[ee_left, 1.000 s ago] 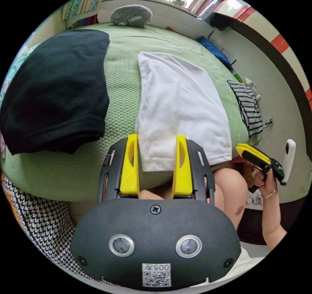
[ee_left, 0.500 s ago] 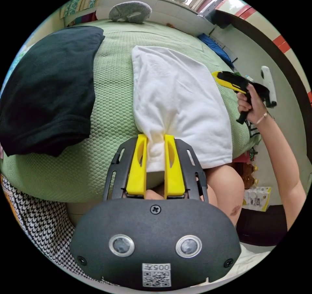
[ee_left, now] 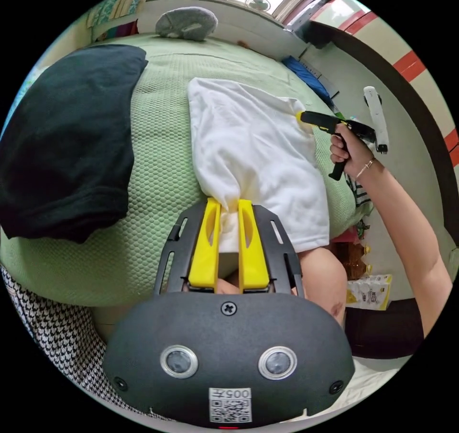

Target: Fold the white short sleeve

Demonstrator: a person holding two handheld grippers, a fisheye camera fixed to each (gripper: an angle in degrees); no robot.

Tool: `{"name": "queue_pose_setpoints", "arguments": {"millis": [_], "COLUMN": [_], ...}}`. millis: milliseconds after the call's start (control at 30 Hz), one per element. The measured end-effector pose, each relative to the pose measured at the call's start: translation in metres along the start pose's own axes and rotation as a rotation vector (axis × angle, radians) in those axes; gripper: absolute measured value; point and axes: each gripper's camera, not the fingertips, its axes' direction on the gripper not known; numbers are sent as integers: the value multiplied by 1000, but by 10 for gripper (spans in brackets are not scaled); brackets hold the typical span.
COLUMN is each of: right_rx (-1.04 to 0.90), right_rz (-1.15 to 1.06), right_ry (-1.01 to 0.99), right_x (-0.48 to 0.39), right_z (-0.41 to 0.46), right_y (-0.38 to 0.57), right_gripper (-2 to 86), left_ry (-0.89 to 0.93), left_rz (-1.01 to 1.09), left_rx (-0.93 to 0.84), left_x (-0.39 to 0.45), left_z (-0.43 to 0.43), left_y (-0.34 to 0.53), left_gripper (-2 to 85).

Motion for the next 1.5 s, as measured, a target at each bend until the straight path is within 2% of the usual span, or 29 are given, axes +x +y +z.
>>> {"name": "queue_pose_setpoints", "arguments": {"millis": [333,600,867,1000,1100,1133,1167,1233,1367,1500], "right_rx": [170,317,470,390,172,141,121,64,-29,-33], "right_rz": [-123,-188,-306,-301,-238,-239,-273,-322,-431,-366], "right_ry": [101,68,-40,-113,-141,-180,-244,-298,-337,-472], "right_x": [-79,-155,-261,-299,-317,-321,-325,-328,-326,-323], "right_z": [-146,-234,-297,-271,-214,-196,-179,-153,-100,-74], "right_y": [-16,-30,-115,-169,-196,-189,-174,-145,-59,-13], "right_gripper": [-10,-10,-7,18,65,73,83,97,108,109], "left_ry": [11,-20,-239,-311,-389,-446,-494,-492,-381,-348], "left_rz": [43,50,41,-23,-110,-123,-166,-244,-247,-223], "left_rx": [182,323,468,441,413,388,283,179,222,207], "left_x": [12,2,-28,-61,-103,-120,-138,-162,-181,-189], "left_z": [-123,-229,-366,-386,-358,-335,-309,-284,-289,-301], "left_y": [44,85,86,61,40,36,30,29,35,28], "left_gripper": [66,67,67,68,70,70,70,70,70,72]}}
